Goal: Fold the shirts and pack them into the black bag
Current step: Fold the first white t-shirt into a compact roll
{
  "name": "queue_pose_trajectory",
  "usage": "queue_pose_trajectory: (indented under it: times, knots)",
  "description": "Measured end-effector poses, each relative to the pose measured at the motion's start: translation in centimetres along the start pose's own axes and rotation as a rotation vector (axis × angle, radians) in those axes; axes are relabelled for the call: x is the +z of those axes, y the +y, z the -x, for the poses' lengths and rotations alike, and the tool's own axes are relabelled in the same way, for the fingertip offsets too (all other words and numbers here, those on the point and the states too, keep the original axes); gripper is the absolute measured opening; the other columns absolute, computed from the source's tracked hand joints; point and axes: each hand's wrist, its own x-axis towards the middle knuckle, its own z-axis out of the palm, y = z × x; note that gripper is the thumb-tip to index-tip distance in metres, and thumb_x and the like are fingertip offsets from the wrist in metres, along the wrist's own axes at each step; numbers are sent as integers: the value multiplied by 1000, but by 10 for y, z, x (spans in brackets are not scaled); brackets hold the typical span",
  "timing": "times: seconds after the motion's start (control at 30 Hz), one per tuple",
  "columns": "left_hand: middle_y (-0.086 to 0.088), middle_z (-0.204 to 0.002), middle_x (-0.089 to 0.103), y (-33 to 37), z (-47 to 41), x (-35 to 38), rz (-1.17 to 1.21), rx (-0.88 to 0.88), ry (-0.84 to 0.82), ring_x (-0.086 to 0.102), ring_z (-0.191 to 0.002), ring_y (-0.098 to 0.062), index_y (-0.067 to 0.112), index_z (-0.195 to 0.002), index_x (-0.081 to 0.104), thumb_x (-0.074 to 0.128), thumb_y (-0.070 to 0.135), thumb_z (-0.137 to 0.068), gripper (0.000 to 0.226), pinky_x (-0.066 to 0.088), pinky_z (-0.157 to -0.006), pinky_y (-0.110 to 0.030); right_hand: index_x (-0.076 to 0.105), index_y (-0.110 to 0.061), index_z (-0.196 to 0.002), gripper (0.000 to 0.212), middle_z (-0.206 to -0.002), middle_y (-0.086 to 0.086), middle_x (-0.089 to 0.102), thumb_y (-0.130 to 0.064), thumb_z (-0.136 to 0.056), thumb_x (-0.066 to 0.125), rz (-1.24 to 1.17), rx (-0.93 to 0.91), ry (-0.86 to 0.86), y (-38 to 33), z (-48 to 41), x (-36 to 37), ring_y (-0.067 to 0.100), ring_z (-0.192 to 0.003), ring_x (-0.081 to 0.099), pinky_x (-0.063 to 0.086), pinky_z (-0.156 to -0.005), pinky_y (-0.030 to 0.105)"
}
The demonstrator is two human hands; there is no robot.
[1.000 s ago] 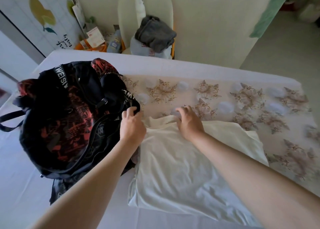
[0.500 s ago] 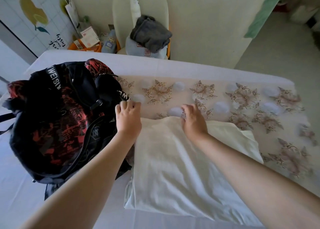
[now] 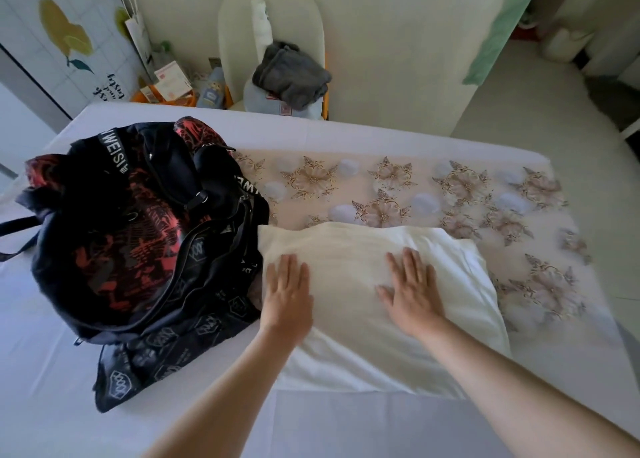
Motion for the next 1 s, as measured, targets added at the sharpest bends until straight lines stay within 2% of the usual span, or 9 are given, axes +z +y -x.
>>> queue_pose_trajectory:
  times: [0.07,0.17,0.27,0.4,0.53,0.63,0.77,0.9,1.0]
  knots:
    - [-19,-156,33,9,16,-1,68,119,45,23,-146,-37,4,-144,45,61,26,-86,65,9,-119,-51,29,-16,-156,78,-162,22,19,-56,-90,16,-22,11,61,-4,19,-1,39,-150,19,23,-117,57]
    - [-9,-160,28,10,57,19,138,343,60,25,-148,-30,16,-150,39,50,50,-90,70,22,-114,-55,30,-21,-155,71,-163,19,19,-51,-91,29,-48,-87,84,-22,56,15,37,-149,23,29,-112,63]
    - [-6,-163,20,-7,90,32,39,371,-24,18,-149,-34,34,-155,25,44,79,-80,89,17,-112,-65,26,-31,-155,73,-164,14,17,-61,-89,33,-36,-88,61,-24,90,34,31,-150,22,29,-104,69]
    - [-2,-165,15,-19,96,27,29,367,-42,12,-150,-33,47,-152,22,40,86,-70,93,7,-113,-63,24,-34,-156,74,-164,13,18,-70,-92,26,12,0,15,15,115,45,31,-151,20,22,-105,69]
    - [1,-129,55,3,72,3,146,388,137,49,-123,-25,37,-111,66,50,65,-81,43,28,-105,-42,29,-26,-156,78,-164,16,16,-70,-95,7,-44,-15,36,52,123,33,33,-152,13,14,-118,53]
    - [4,-114,60,41,43,-12,212,437,187,58,-108,-23,29,-96,69,47,41,-85,27,40,-94,-36,47,-15,-146,65,-157,20,33,-52,-96,31,-97,61,91,73,123,21,36,-144,32,27,-112,54]
    - [6,-118,62,111,3,-28,311,546,106,57,-111,-21,25,-112,67,47,19,-88,32,44,-94,-35,55,-11,-135,60,-141,18,51,-42,-88,37,-178,265,147,105,121,11,39,-120,54,50,-91,49]
    - [3,-147,44,186,-42,-52,227,723,-6,38,-135,-19,23,-142,47,42,-2,-90,58,31,-110,-32,51,-13,-138,64,-130,14,54,-45,-84,65,-207,355,173,136,120,16,36,-114,55,50,-86,46]
    - [2,-160,25,241,-75,-65,38,863,-85,22,-147,-20,24,-153,31,39,-9,-92,70,23,-116,-35,58,-13,-129,62,-132,11,53,-51,-80,67,-212,304,200,154,123,23,33,-116,54,50,-88,46]
